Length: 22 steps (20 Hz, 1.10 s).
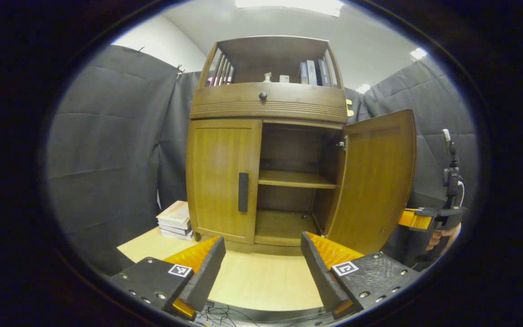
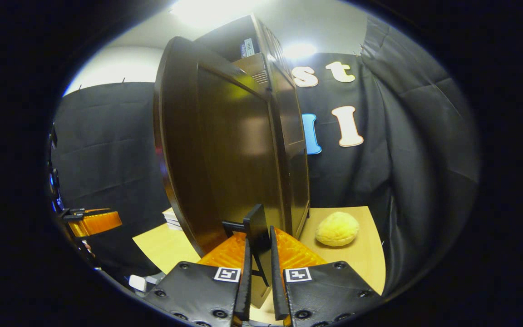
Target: Open the right door of the double-door shoe cabinet with the right hand, and open the left door with the left hand.
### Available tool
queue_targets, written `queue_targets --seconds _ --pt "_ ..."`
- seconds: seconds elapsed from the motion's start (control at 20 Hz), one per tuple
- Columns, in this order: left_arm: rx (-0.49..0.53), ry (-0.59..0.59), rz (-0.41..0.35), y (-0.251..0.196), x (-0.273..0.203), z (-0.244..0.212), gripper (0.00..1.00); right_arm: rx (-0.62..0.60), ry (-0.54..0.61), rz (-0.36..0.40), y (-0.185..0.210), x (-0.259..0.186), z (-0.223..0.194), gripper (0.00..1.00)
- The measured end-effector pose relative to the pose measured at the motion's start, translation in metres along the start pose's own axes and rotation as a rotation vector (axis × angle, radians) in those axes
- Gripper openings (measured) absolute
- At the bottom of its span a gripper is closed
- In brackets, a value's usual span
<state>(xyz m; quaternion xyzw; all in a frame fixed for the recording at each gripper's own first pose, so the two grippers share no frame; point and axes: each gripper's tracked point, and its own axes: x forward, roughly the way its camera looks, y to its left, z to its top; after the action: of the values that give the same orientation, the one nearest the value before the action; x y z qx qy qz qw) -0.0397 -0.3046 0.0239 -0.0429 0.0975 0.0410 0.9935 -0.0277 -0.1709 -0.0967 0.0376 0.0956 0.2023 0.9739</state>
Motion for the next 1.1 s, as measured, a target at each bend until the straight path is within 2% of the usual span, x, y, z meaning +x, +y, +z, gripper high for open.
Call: queue_targets --seconds 0.3,0.4,0.5,0.6,0.8,0.85,0.95,1.0,1.05,1.1 --pt "0.041 -0.004 0.029 0.023 0.018 0.013 0.96 0.010 -0.014 -0.043 -0.001 -0.008 0.001 0.17" --pt "0.043 -0.012 0.022 0.035 0.040 0.017 0.96 0.006 -0.010 -0.061 -0.004 -0.020 -0.001 0.18" --pt "0.047 -0.024 0.001 0.046 0.067 0.029 0.96 -0.008 0.005 -0.086 -0.003 -0.033 -0.007 0.23" --pt "0.056 -0.046 -0.021 0.057 0.098 0.043 0.96 -0.026 0.002 -0.153 -0.008 -0.046 -0.008 0.23" --pt "0.062 -0.057 -0.067 0.078 0.160 0.056 0.96 -0.016 0.016 -0.309 -0.009 -0.068 -0.011 0.16" --pt "0.057 -0.051 -0.082 0.083 0.176 0.056 0.97 -0.001 0.012 -0.336 -0.005 -0.072 -0.008 0.18" --pt "0.054 -0.046 -0.111 0.090 0.206 0.054 0.97 0.011 0.003 -0.408 0.002 -0.079 -0.005 0.27" --pt "0.061 -0.049 -0.125 0.094 0.219 0.054 0.97 0.012 -0.007 -0.427 0.009 -0.082 -0.003 0.21" --pt "0.066 -0.052 -0.138 0.096 0.232 0.055 0.97 0.009 -0.014 -0.453 0.016 -0.085 -0.002 0.36" --pt "0.069 -0.047 -0.153 0.096 0.245 0.056 0.97 0.003 -0.023 -0.473 0.022 -0.085 -0.001 0.39"
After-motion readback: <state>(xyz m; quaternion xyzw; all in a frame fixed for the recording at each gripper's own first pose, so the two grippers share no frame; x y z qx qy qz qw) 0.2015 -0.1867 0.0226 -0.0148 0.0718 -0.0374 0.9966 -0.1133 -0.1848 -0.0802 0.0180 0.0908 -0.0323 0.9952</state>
